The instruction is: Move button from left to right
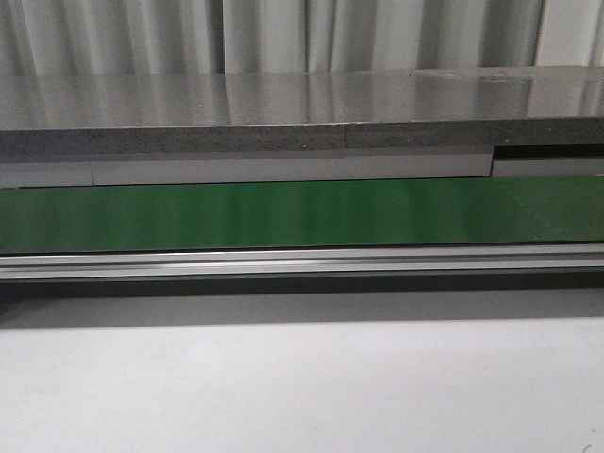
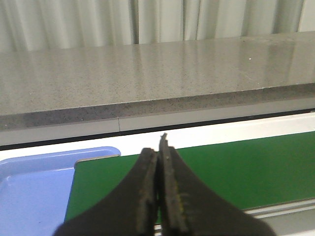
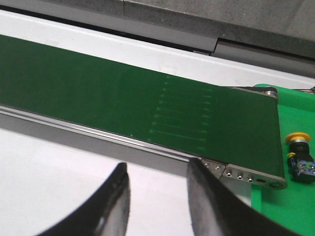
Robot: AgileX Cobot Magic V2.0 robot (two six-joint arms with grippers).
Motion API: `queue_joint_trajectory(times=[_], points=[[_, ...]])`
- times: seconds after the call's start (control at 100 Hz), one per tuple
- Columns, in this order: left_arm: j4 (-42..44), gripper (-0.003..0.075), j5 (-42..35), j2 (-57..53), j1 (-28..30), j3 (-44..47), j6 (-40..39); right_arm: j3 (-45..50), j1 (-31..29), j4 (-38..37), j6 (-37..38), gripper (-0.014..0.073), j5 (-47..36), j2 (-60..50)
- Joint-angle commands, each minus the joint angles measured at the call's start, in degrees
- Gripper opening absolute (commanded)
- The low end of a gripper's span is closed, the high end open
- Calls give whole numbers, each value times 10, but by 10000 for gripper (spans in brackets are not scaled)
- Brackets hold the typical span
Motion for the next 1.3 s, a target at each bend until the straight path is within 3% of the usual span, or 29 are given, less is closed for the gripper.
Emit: queue_joint_trajectory(times=[0.0, 0.25, 1.05, 1.29], points=[[-4, -20, -41, 5, -4, -17, -1, -13, 0, 4, 1, 171, -31, 1], [-4, -20, -41, 5, -4, -17, -1, -13, 0, 4, 1, -74, -38, 1], [-4, -20, -41, 5, -4, -17, -1, -13, 0, 4, 1, -68, -39, 1], [-4, -20, -41, 5, -4, -17, -1, 10, 0, 4, 20, -68, -79, -31]])
